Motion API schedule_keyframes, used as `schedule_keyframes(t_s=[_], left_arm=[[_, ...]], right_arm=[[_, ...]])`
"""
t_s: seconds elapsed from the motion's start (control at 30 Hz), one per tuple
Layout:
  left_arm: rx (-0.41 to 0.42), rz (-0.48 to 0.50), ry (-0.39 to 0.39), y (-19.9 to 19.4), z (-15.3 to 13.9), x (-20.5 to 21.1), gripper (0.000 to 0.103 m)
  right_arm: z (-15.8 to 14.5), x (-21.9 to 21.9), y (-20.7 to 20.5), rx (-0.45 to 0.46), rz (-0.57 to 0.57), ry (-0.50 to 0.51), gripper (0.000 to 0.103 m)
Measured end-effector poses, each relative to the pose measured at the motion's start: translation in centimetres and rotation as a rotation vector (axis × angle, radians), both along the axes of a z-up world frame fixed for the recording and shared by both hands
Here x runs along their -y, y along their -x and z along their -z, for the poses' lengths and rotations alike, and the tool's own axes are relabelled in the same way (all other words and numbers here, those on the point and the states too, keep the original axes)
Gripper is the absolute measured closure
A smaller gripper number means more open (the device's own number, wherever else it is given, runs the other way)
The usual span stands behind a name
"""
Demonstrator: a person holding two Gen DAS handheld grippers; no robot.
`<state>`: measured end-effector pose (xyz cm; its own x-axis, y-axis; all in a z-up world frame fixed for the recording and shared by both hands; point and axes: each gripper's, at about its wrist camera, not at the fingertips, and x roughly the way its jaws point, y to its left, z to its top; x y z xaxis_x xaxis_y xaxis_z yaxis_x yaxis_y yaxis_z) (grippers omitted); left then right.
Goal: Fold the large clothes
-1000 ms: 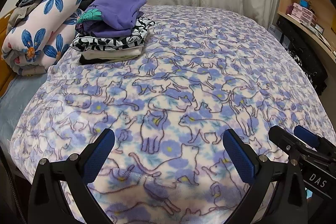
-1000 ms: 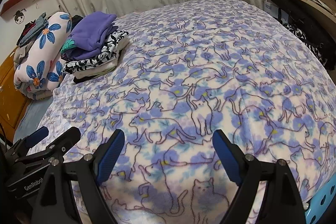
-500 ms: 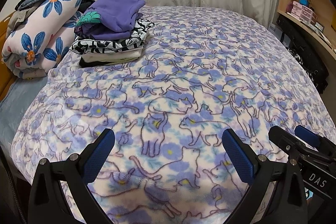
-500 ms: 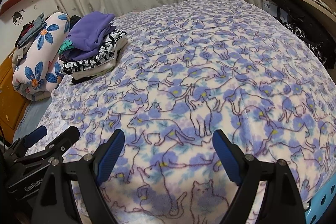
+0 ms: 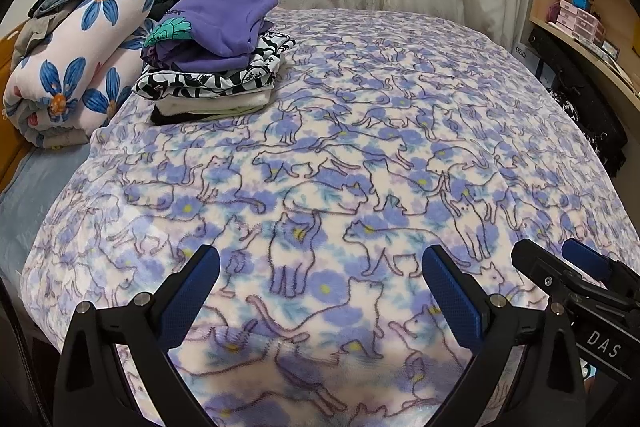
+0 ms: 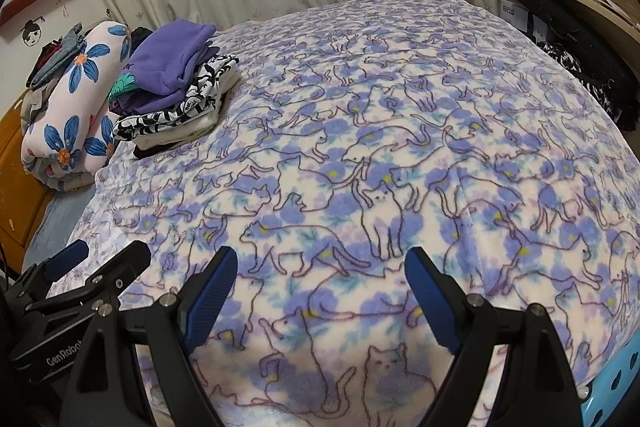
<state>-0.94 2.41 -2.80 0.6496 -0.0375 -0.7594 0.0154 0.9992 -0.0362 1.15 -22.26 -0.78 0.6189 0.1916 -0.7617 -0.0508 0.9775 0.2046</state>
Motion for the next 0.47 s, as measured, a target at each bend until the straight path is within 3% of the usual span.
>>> schedule_keyframes(t_s=[0.47], left_arm=[[-0.020,-0.010,-0.001,0.15,0.84,-0.12,0.003]], right_arm=[[0.46,-0.06,0.11,-0.007,0.000,0.002,0.017]])
